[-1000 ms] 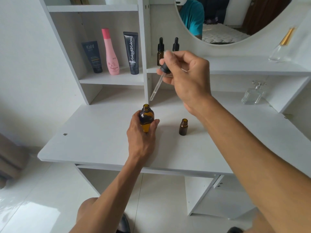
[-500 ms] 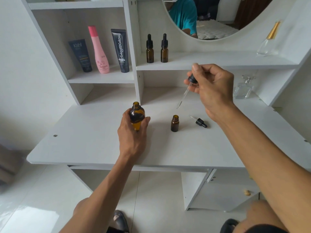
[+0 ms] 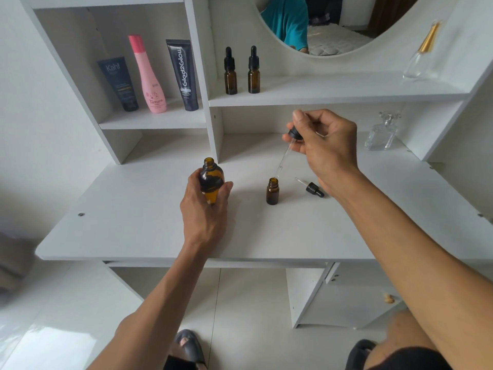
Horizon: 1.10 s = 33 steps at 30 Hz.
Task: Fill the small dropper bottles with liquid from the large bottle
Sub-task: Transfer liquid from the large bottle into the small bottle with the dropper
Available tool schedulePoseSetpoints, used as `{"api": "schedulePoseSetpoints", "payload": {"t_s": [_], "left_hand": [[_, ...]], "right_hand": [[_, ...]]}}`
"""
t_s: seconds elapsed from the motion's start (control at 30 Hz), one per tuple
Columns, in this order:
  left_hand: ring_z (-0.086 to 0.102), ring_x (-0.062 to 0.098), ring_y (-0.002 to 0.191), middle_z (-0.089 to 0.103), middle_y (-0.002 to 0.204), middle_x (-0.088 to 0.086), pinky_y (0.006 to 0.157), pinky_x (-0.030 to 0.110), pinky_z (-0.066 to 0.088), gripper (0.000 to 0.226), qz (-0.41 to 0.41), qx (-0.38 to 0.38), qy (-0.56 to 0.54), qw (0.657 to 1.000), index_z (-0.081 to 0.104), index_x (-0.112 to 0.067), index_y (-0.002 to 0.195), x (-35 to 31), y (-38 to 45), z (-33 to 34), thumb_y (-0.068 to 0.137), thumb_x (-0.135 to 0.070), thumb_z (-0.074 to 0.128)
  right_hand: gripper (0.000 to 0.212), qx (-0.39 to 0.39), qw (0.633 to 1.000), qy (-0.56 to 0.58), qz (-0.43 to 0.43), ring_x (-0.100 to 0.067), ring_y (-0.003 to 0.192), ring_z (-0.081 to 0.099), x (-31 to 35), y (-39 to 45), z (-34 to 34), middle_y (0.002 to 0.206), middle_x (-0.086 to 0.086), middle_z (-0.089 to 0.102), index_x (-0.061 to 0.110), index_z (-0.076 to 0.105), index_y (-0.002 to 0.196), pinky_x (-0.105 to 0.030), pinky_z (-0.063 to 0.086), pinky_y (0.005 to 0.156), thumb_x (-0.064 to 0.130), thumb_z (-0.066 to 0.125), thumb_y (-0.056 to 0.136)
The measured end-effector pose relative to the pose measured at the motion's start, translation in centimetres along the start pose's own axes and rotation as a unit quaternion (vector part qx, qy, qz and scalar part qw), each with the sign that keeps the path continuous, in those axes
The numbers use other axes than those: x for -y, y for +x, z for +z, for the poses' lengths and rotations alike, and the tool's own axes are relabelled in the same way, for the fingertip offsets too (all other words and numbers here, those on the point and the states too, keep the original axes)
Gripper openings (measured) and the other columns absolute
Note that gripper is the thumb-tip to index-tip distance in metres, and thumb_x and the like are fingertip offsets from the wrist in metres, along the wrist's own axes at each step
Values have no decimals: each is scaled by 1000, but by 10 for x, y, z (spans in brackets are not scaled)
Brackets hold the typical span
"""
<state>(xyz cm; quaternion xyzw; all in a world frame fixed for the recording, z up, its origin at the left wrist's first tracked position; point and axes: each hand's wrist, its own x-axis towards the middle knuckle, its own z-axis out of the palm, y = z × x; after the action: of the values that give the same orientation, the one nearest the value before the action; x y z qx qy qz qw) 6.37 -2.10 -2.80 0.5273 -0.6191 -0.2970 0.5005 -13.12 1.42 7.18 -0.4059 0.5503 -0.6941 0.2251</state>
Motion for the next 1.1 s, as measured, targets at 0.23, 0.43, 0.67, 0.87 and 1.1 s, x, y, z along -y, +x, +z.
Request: {"api": "schedulePoseSetpoints", "payload": {"t_s": [0.23, 0.43, 0.67, 0.87, 1.1], "left_hand": [[65, 17, 100, 68, 115, -4, 80, 20, 47, 46, 2, 1, 0, 1000, 53, -21, 135, 2, 1, 0, 95, -34, 71], [65, 18, 98, 66, 112, -6, 80, 18, 47, 48, 0, 1, -2, 1000, 52, -22, 136, 1, 1, 0, 94, -34, 72], [67, 22, 99, 67, 114, -4, 90, 35, 53, 49, 1, 0, -2, 1000, 52, -22, 136, 2, 1, 0, 94, -35, 72], [69, 23, 98, 69, 114, -4, 92, 41, 55, 48, -4, 0, -9, 1000, 52, -24, 135, 3, 1, 1, 93, -36, 73], [66, 19, 100, 67, 114, -5, 91, 31, 51, 48, -5, 3, -11, 1000, 53, -21, 136, 0, 1, 0, 94, -33, 73]], "right_hand": [[13, 12, 1000, -10, 3, -16, 71, 75, -3, -2, 3, 83, -4, 73, 13, 70, 85, -31, 63, 72, 22, 69, 95], [16, 21, 1000, -19, -3, -16, 70, 75, -3, -2, 5, 84, -7, 74, 14, 69, 79, -36, 64, 74, 20, 70, 94], [17, 29, 999, -39, -7, -18, 73, 77, -4, -2, 6, 85, -7, 75, 14, 69, 79, -41, 64, 76, 21, 70, 94], [18, 38, 998, -48, -8, -19, 72, 77, -3, -3, 8, 84, -8, 75, 6, 69, 84, -43, 64, 76, 21, 70, 94], [18, 68, 993, -84, -36, -16, 72, 77, 0, -4, 12, 83, -3, 76, 17, 67, 76, -33, 63, 71, 23, 72, 93]]}}
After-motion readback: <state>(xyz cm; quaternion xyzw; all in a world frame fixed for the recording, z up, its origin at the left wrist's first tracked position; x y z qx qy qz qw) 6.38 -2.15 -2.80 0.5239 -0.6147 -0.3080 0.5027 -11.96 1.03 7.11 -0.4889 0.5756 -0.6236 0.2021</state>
